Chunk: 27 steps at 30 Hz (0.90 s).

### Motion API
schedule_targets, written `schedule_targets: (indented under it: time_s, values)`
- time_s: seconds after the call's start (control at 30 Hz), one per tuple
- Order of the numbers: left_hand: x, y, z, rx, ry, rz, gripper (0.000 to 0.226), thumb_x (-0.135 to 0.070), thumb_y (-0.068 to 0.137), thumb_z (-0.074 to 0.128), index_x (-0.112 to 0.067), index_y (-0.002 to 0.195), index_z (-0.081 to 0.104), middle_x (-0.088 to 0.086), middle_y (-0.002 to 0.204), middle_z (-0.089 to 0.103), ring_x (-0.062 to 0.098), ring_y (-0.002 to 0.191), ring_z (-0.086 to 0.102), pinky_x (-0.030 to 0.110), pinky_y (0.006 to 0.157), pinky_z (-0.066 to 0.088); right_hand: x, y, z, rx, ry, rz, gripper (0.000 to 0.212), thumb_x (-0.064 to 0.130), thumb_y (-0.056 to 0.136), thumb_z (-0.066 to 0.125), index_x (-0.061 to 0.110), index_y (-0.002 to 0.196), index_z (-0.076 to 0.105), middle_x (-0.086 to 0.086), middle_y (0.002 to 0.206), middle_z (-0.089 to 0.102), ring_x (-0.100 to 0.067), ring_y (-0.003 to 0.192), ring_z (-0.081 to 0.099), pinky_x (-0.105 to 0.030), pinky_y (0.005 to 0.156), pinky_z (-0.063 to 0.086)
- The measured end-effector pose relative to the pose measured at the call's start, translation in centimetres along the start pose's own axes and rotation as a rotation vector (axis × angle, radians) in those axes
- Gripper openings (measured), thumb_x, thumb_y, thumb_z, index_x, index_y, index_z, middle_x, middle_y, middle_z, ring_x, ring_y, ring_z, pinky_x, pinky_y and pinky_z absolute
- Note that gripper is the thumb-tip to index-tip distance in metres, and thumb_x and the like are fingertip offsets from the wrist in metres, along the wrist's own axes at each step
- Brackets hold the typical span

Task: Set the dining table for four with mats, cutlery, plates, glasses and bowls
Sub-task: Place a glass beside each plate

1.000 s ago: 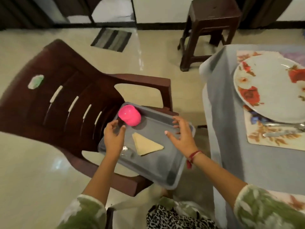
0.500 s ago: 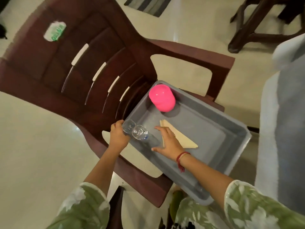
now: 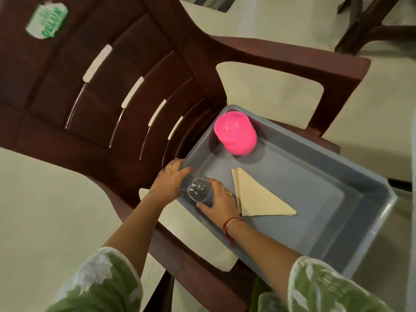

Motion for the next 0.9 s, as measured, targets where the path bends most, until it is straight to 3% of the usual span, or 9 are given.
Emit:
schedule_targets:
  time_s: [0.13, 0.27, 0.43, 0.53, 0.63, 0.77, 0.9]
  values:
    - [0.2, -0.5, -0.3, -0.043, -0.143, -0.024, 0.071, -0.017, 0.065, 0.083, -0.028, 0.127, 0.05, -0.003, 0.132, 0.048, 0.021, 0.123, 0.045, 0.042, 0.095, 0.045, -0.5, -0.7, -1.2, -0.056, 0.123, 0.038, 0.062, 0.031, 0.07, 0.073, 0.023, 0.125, 0.045, 0.004, 0.122, 0.057, -0.018, 0.108, 0.057, -0.029, 0.091, 0.048]
    - [-0.3, -1.6, -1.6, -0.087, -0.252, -0.042, 0.072, -0.017, 0.064, 0.084, -0.029, 0.127, 0.051, -0.006, 0.128, 0.051, 0.018, 0.112, 0.053, 0.039, 0.089, 0.05, -0.4, -2.9, -4.2, -0.089, 0.248, 0.042, 0.062, 0.025, 0.071, 0.074, 0.024, 0.126, 0.046, 0.014, 0.119, 0.051, -0.008, 0.111, 0.052, -0.005, 0.088, 0.036]
    - [-3.0, -4.1, -5.5, -0.16, -0.372, 0.057, 0.07, -0.017, 0.062, 0.085, -0.03, 0.124, 0.055, -0.009, 0.119, 0.049, 0.019, 0.11, 0.053, 0.036, 0.086, 0.05, 2.2, -7.3, -11.5, -0.225, 0.348, 0.01, 0.064, 0.026, 0.067, 0.072, 0.025, 0.126, 0.046, 0.013, 0.125, 0.052, -0.004, 0.118, 0.049, -0.019, 0.099, 0.039]
    - [-6.4, -5.9, -9.2, -0.188, -0.411, 0.156, 0.069, -0.016, 0.06, 0.085, -0.024, 0.122, 0.057, -0.008, 0.115, 0.05, 0.019, 0.106, 0.053, 0.032, 0.085, 0.047, 4.8, -10.5, -16.8, -0.295, 0.354, -0.016, 0.064, 0.019, 0.065, 0.073, 0.027, 0.122, 0.046, 0.008, 0.121, 0.054, -0.006, 0.113, 0.053, -0.02, 0.095, 0.042]
    - [-10.5, -8.3, -13.5, -0.219, -0.42, 0.271, 0.067, -0.027, 0.057, 0.08, -0.024, 0.12, 0.057, -0.007, 0.112, 0.051, 0.017, 0.107, 0.052, 0.03, 0.086, 0.044, 7.3, -14.6, -22.6, -0.388, 0.336, -0.036, 0.06, 0.024, 0.064, 0.07, 0.034, 0.118, 0.047, 0.01, 0.117, 0.057, -0.001, 0.11, 0.054, -0.018, 0.093, 0.043]
    - [-16.9, -12.4, -19.3, -0.308, -0.403, 0.442, 0.066, -0.042, 0.055, 0.074, -0.024, 0.116, 0.056, -0.018, 0.108, 0.049, 0.01, 0.105, 0.05, 0.019, 0.087, 0.036, 9.0, -21.0, -29.0, -0.493, 0.315, -0.063, 0.062, 0.018, 0.069, 0.073, 0.028, 0.124, 0.047, 0.011, 0.121, 0.055, -0.005, 0.115, 0.052, -0.032, 0.098, 0.045]
    - [-24.7, -18.3, -23.9, -0.369, -0.496, 0.585, 0.063, -0.052, 0.049, 0.068, -0.029, 0.107, 0.055, -0.03, 0.103, 0.046, -0.005, 0.092, 0.045, 0.001, 0.083, 0.031, 11.3, -29.9, -33.7, -0.646, 0.351, -0.112, 0.062, 0.035, 0.069, 0.07, 0.023, 0.126, 0.047, 0.009, 0.121, 0.055, -0.005, 0.114, 0.053, -0.019, 0.095, 0.043]
Point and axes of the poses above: each hand's wrist, its own y-axis towards the middle knuckle, its own z-axis out of the palm, x = y × z, the point moved 7 cm from there along y, towards the middle knuckle
